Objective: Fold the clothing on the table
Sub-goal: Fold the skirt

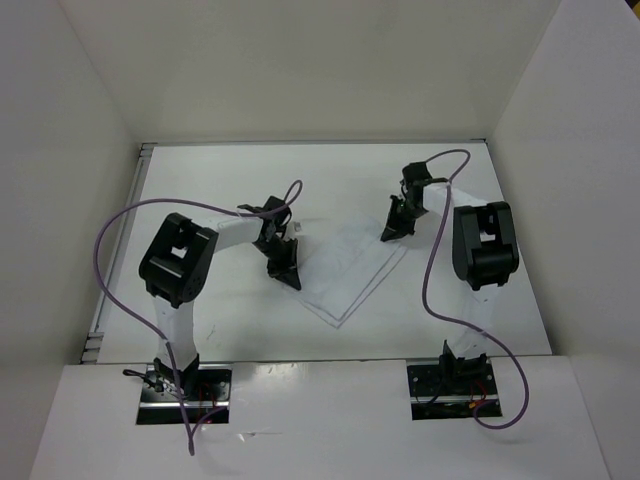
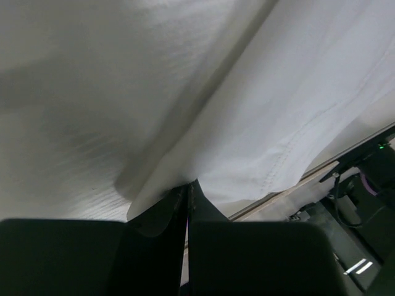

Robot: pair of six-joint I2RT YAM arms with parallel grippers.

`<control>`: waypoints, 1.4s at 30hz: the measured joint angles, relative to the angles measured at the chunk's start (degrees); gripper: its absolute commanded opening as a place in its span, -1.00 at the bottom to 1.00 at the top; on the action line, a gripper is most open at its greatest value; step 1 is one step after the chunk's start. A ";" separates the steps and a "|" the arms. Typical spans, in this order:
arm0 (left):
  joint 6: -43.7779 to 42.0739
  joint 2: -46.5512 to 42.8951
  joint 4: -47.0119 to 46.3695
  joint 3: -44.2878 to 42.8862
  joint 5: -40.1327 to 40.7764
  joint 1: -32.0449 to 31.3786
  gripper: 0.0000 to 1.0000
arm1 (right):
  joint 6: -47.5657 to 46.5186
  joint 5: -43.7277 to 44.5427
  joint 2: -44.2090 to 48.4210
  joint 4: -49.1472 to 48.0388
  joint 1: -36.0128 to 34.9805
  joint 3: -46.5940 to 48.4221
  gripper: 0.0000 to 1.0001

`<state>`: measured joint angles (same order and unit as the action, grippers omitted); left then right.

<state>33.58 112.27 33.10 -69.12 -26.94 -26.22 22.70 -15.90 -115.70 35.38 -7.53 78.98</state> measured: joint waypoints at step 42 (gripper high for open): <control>-6.88 -0.35 8.66 -29.51 7.96 14.86 -0.55 | 12.07 1.92 8.92 -4.02 -10.32 -13.42 -0.60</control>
<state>26.70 111.92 41.76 -98.63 -18.98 -11.35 34.76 -13.98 -106.78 31.35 -17.85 65.56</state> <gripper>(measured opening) 0.213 0.276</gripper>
